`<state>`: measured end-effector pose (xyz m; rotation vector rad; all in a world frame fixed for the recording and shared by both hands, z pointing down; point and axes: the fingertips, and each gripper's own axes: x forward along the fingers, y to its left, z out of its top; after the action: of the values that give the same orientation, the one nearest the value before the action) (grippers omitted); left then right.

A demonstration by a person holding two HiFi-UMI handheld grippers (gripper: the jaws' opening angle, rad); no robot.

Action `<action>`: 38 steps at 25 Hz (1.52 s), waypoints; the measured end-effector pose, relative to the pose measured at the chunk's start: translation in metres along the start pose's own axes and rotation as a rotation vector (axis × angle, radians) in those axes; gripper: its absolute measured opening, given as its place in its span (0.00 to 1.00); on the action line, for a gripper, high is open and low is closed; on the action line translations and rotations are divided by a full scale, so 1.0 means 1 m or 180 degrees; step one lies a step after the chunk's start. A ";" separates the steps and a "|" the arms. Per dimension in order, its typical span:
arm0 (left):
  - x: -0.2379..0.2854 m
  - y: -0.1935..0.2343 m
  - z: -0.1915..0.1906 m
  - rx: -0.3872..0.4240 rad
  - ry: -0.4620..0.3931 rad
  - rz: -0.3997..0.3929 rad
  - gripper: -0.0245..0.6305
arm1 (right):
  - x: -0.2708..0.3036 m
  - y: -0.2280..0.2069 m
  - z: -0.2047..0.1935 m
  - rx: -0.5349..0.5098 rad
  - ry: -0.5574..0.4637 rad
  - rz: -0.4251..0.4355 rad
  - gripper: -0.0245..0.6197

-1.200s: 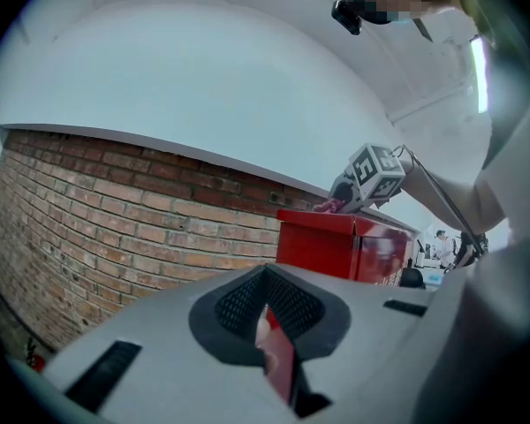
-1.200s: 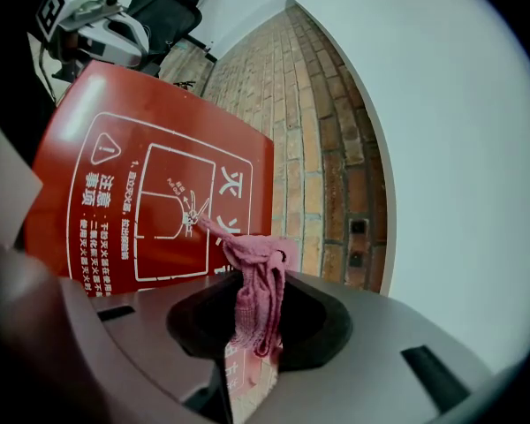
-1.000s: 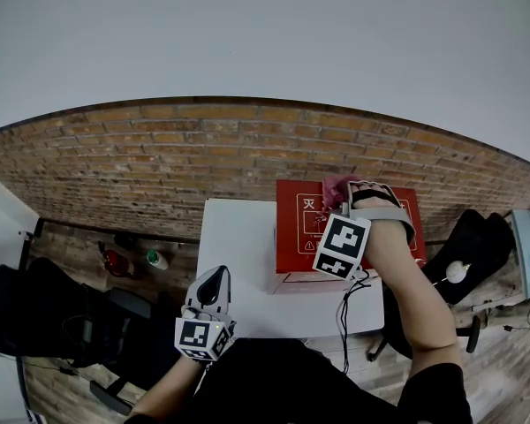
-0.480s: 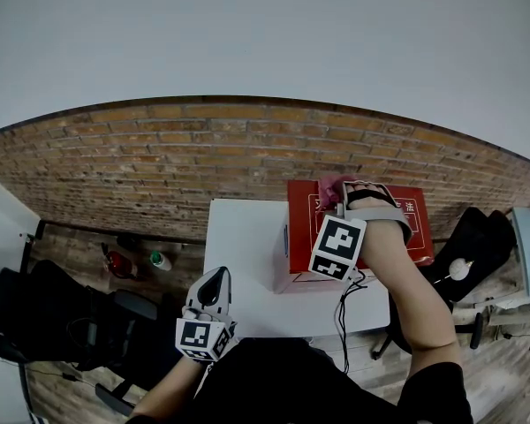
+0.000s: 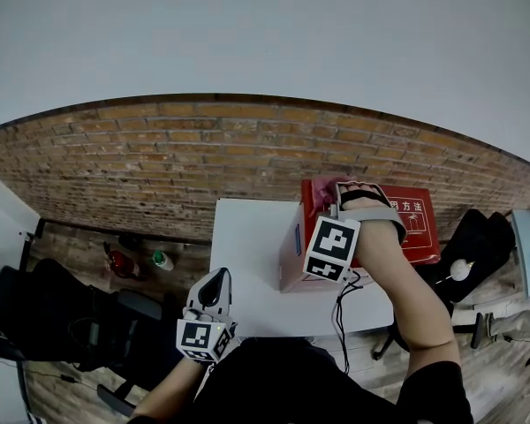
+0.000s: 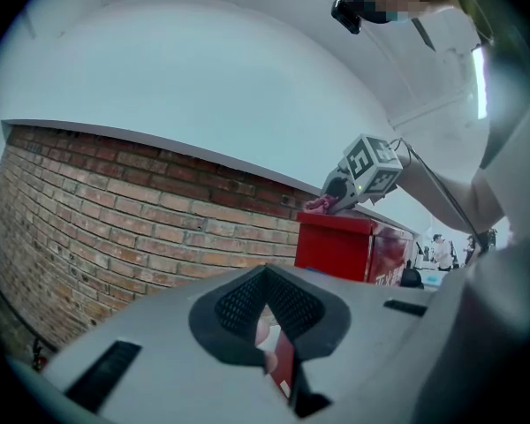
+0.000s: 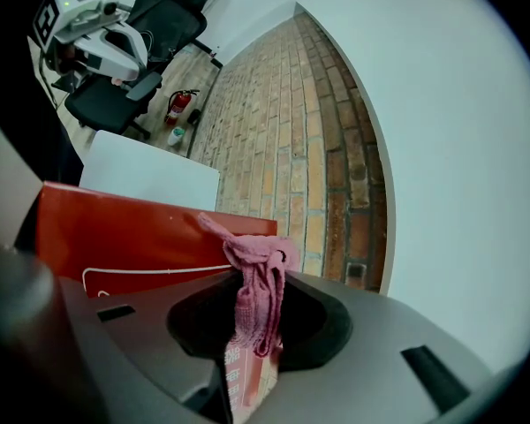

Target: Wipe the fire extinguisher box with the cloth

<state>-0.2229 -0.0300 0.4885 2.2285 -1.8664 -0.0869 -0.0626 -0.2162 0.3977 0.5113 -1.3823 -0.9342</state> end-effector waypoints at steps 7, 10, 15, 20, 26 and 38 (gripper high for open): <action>-0.007 0.014 0.004 -0.0002 -0.0117 -0.0005 0.07 | -0.004 -0.001 0.020 -0.0057 0.0008 0.0000 0.19; -0.008 0.018 0.003 -0.0015 -0.0096 -0.0018 0.07 | -0.006 -0.001 0.030 -0.0103 0.0001 -0.0024 0.19; -0.006 0.018 0.003 -0.0039 -0.0088 -0.0040 0.07 | -0.007 -0.002 0.036 -0.0119 -0.0007 -0.0062 0.19; -0.002 0.014 0.005 -0.0022 -0.0161 -0.0063 0.07 | -0.014 -0.006 0.034 0.0312 -0.0330 -0.0181 0.19; 0.003 -0.008 0.018 0.0107 -0.0244 -0.0073 0.07 | -0.053 -0.020 -0.002 0.1615 -0.1099 -0.0715 0.19; -0.017 -0.128 0.031 0.0234 -0.0447 0.0006 0.07 | -0.157 0.029 -0.135 0.3357 -0.2335 -0.0813 0.19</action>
<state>-0.1088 0.0024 0.4290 2.3246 -1.9733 -0.1820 0.0865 -0.1033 0.3048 1.2266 -2.5220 -0.5204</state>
